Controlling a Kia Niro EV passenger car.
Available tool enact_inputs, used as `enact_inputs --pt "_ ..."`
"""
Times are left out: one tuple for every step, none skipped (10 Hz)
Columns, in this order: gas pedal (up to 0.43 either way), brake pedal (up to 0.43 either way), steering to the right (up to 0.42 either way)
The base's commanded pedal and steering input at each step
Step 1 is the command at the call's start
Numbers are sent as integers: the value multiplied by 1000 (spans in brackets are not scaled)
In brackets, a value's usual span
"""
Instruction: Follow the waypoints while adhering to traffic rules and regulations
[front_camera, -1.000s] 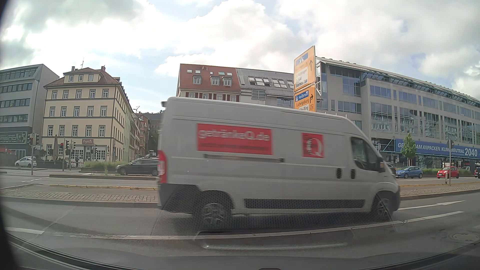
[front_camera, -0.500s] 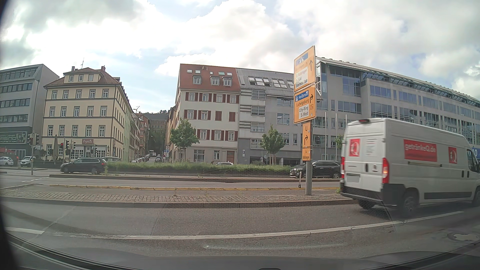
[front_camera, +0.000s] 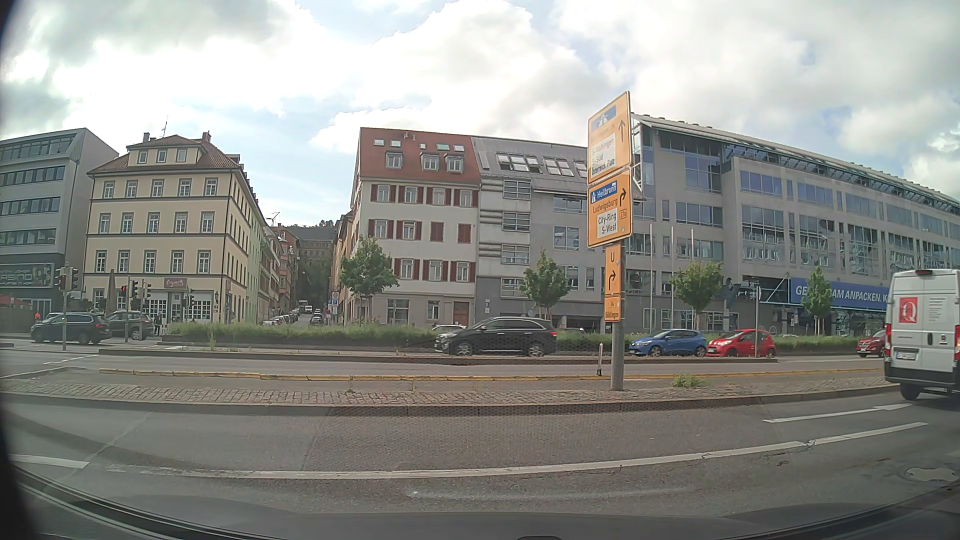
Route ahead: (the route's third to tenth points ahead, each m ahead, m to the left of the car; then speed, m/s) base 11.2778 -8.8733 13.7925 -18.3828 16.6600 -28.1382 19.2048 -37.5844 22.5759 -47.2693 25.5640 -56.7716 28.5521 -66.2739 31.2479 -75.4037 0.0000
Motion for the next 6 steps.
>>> enact_inputs --pt "0 238 203" --pt "0 238 202" --pt "0 238 198" --pt "0 238 195" --pt "0 238 191" --pt "0 238 191"
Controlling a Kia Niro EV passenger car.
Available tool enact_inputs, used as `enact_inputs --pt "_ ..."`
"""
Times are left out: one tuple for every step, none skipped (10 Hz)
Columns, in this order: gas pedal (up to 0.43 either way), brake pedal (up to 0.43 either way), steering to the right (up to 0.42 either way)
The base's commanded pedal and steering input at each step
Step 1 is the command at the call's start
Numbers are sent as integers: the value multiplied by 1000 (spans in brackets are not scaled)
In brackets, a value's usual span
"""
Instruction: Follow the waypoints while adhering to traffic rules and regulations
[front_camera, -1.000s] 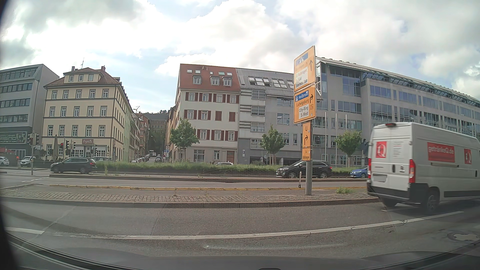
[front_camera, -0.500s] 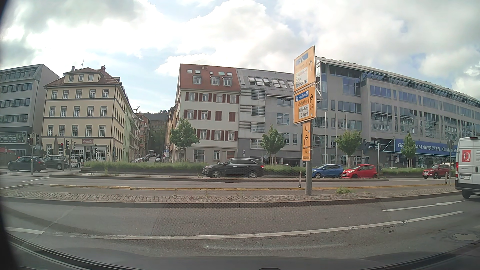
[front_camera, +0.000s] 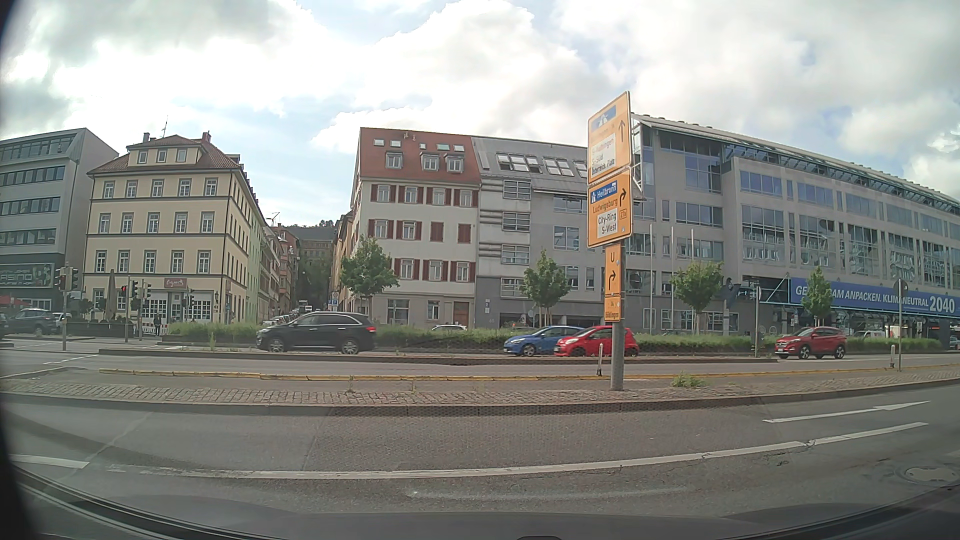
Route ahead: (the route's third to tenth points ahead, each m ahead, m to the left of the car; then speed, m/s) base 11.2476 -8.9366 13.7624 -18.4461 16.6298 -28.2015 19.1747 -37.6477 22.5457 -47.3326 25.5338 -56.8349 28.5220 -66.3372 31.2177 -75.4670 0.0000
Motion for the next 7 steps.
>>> enact_inputs --pt "0 238 191" --pt "0 238 191" --pt "0 238 195" --pt "0 238 195" --pt "0 238 196" --pt "0 238 197" --pt "0 238 198"
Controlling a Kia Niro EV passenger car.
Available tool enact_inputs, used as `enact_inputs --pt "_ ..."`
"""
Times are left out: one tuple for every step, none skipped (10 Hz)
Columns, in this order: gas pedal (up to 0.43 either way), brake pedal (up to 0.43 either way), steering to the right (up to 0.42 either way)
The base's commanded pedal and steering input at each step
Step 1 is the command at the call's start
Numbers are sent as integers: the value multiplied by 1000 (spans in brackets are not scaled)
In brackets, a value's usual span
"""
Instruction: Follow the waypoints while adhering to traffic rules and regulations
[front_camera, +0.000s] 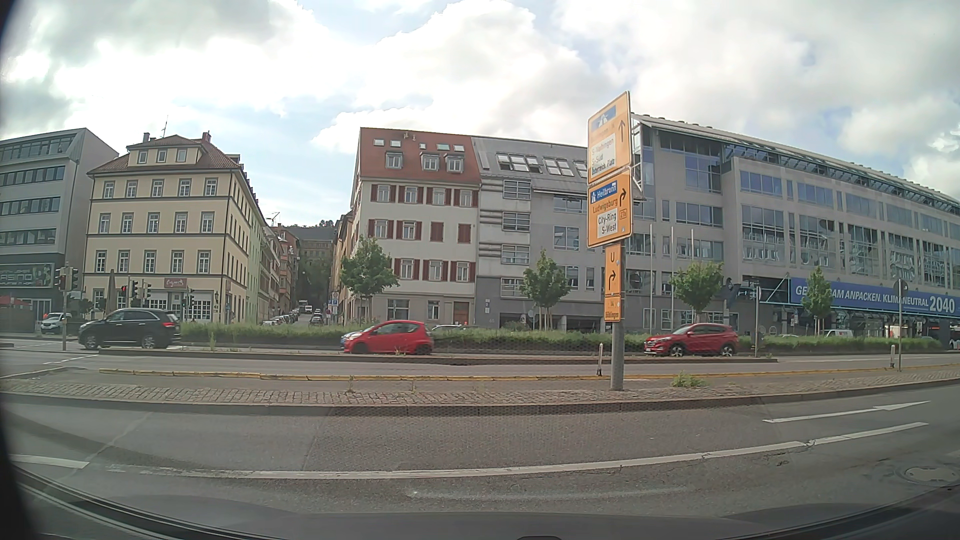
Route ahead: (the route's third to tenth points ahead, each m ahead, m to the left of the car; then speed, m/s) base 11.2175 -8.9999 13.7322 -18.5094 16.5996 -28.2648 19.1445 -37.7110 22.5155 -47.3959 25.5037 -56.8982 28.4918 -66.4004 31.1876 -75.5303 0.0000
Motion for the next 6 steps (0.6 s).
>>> enact_inputs --pt "0 238 198" --pt "0 238 197" --pt "0 238 197" --pt "0 244 197" --pt "0 244 197" --pt "0 244 197"
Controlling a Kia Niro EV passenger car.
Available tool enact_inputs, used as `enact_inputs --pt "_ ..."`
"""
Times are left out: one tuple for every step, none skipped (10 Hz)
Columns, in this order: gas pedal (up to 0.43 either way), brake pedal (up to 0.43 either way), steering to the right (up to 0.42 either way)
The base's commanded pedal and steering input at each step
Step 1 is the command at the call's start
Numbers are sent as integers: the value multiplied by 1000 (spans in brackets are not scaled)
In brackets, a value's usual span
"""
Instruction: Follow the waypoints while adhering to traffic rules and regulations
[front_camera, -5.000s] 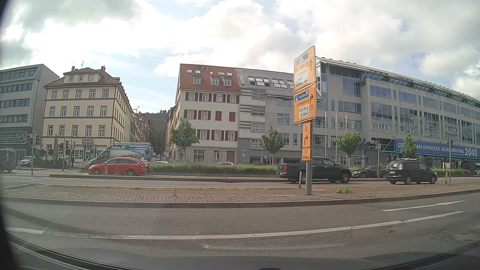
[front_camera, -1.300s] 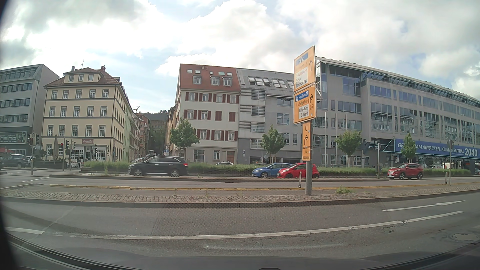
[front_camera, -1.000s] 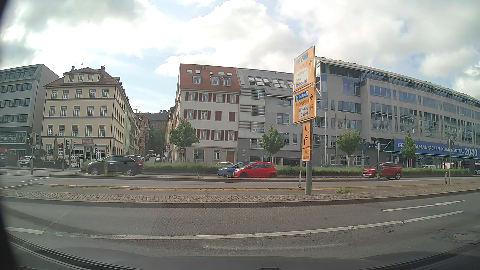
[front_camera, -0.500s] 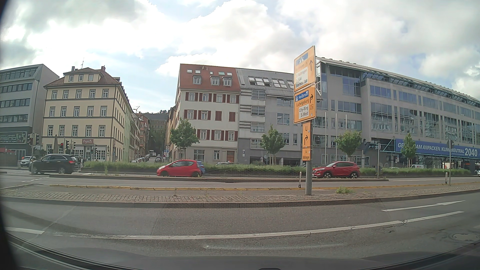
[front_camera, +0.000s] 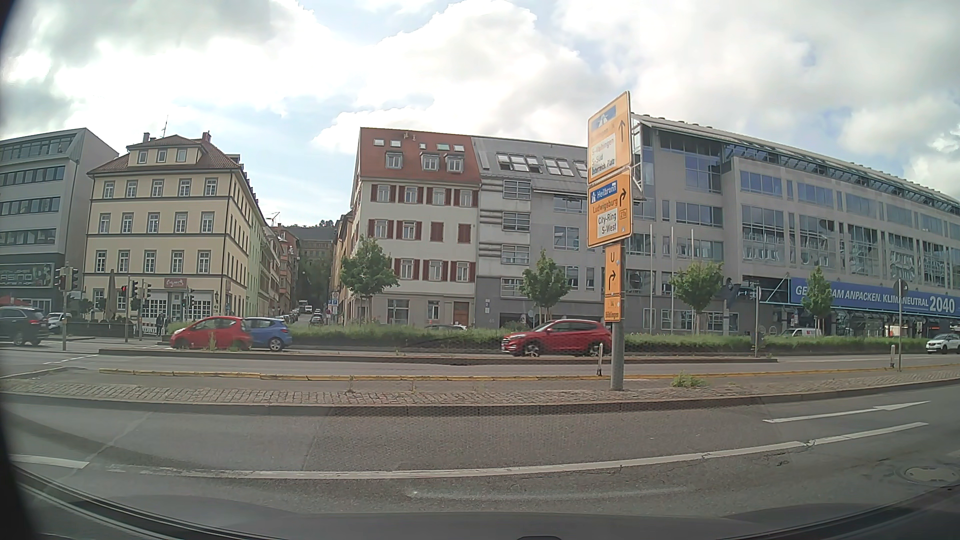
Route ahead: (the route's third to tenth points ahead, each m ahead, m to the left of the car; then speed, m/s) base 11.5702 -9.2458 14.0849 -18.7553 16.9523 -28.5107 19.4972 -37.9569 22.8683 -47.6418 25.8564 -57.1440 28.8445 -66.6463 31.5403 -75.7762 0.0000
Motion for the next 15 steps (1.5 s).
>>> enact_inputs --pt "0 244 197" --pt "0 244 197" --pt "0 238 197" --pt "0 244 198" --pt "0 244 199" --pt "0 244 198" --pt "0 244 198" --pt "0 244 199" --pt "0 244 199" --pt "0 244 199" --pt "0 238 199" --pt "0 244 199" --pt "0 244 200" --pt "0 244 200" --pt "0 244 200"
